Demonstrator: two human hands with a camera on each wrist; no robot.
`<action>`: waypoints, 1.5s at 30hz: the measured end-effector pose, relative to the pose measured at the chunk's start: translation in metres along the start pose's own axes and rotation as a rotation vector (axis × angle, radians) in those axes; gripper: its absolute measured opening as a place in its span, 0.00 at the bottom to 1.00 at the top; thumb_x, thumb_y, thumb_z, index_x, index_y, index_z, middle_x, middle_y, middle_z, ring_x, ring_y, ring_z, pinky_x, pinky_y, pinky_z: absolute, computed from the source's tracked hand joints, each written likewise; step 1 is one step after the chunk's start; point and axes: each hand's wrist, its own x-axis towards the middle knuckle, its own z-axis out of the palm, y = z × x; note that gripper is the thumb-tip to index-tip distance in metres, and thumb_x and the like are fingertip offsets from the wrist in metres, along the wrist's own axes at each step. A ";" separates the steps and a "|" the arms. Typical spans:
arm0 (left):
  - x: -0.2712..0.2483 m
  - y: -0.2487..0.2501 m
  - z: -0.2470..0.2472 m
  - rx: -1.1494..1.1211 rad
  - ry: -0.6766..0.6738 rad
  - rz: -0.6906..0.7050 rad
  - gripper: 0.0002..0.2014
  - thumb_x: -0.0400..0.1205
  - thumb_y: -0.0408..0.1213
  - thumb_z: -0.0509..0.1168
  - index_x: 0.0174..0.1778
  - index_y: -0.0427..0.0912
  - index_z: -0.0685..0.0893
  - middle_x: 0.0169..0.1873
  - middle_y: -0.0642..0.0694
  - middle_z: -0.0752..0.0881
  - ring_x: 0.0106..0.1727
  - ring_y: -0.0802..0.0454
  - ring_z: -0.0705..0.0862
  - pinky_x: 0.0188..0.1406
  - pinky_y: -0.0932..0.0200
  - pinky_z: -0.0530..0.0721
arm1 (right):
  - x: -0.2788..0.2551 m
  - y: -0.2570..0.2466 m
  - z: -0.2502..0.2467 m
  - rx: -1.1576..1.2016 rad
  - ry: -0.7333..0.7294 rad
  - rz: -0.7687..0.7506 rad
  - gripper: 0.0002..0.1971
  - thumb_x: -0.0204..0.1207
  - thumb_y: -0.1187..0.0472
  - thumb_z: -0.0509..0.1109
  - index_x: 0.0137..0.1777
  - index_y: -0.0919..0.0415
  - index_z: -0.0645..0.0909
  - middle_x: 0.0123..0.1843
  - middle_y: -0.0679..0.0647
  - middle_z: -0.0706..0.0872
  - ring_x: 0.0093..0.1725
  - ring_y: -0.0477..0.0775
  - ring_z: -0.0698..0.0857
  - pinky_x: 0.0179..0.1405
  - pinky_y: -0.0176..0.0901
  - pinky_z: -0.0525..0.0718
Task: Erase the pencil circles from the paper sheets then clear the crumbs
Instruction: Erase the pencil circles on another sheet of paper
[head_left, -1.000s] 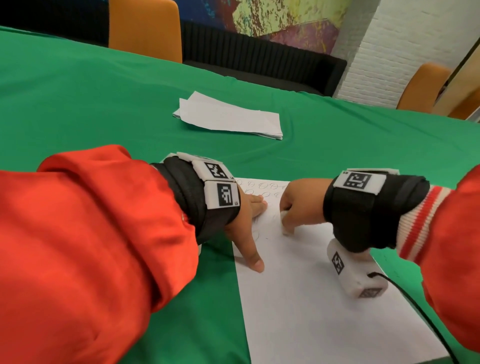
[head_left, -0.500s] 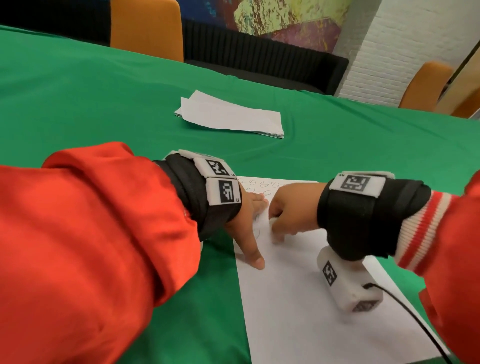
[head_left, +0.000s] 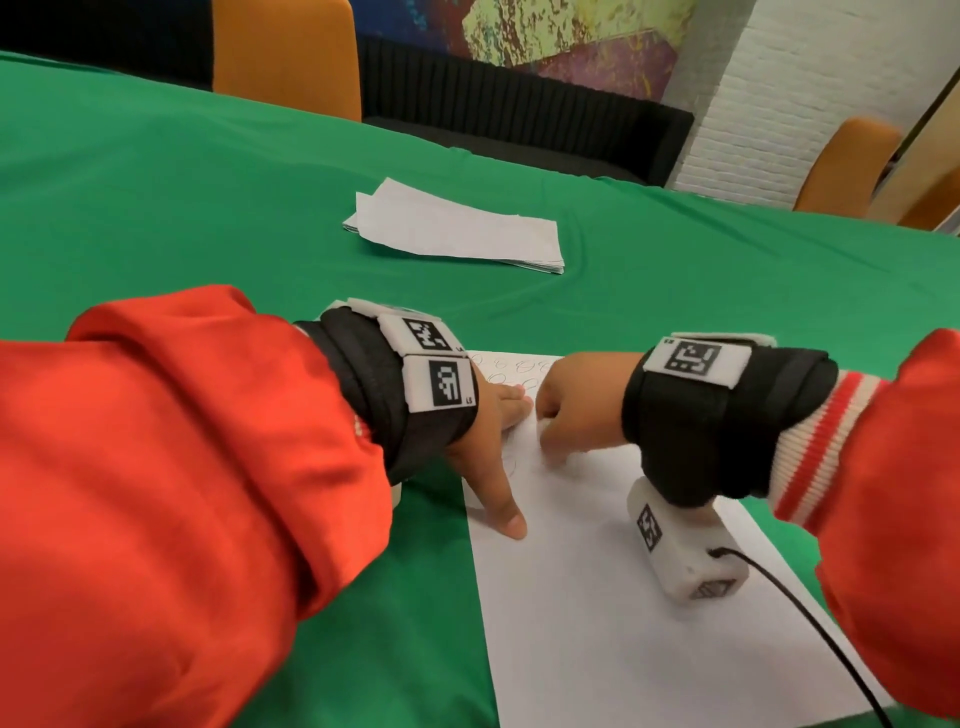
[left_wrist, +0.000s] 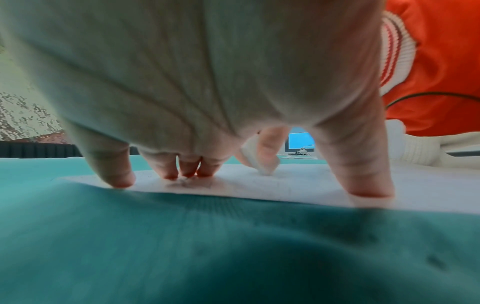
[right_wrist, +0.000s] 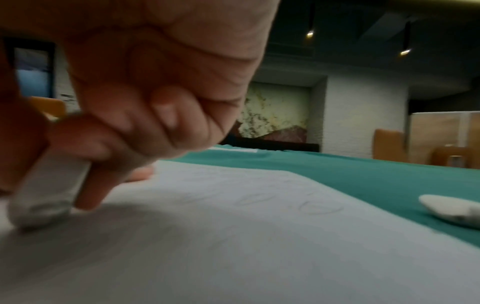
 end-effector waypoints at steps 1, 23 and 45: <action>0.001 -0.001 0.000 -0.025 0.001 0.015 0.54 0.69 0.66 0.70 0.84 0.54 0.45 0.83 0.53 0.45 0.83 0.53 0.49 0.79 0.54 0.48 | -0.002 -0.004 0.003 -0.001 -0.017 -0.038 0.06 0.72 0.55 0.70 0.36 0.56 0.82 0.33 0.47 0.81 0.33 0.46 0.78 0.28 0.34 0.71; 0.004 -0.003 0.002 -0.049 0.015 0.046 0.54 0.69 0.65 0.71 0.83 0.54 0.47 0.83 0.55 0.49 0.82 0.53 0.53 0.79 0.53 0.51 | -0.002 -0.002 0.004 0.091 0.013 -0.085 0.04 0.71 0.55 0.70 0.36 0.52 0.83 0.32 0.44 0.82 0.32 0.44 0.79 0.33 0.34 0.76; -0.001 0.001 -0.002 0.067 -0.046 -0.050 0.59 0.69 0.69 0.67 0.83 0.47 0.37 0.83 0.55 0.37 0.83 0.57 0.43 0.82 0.52 0.43 | -0.004 0.024 0.005 0.123 0.040 0.006 0.06 0.73 0.57 0.67 0.36 0.56 0.82 0.29 0.45 0.80 0.29 0.44 0.76 0.29 0.33 0.73</action>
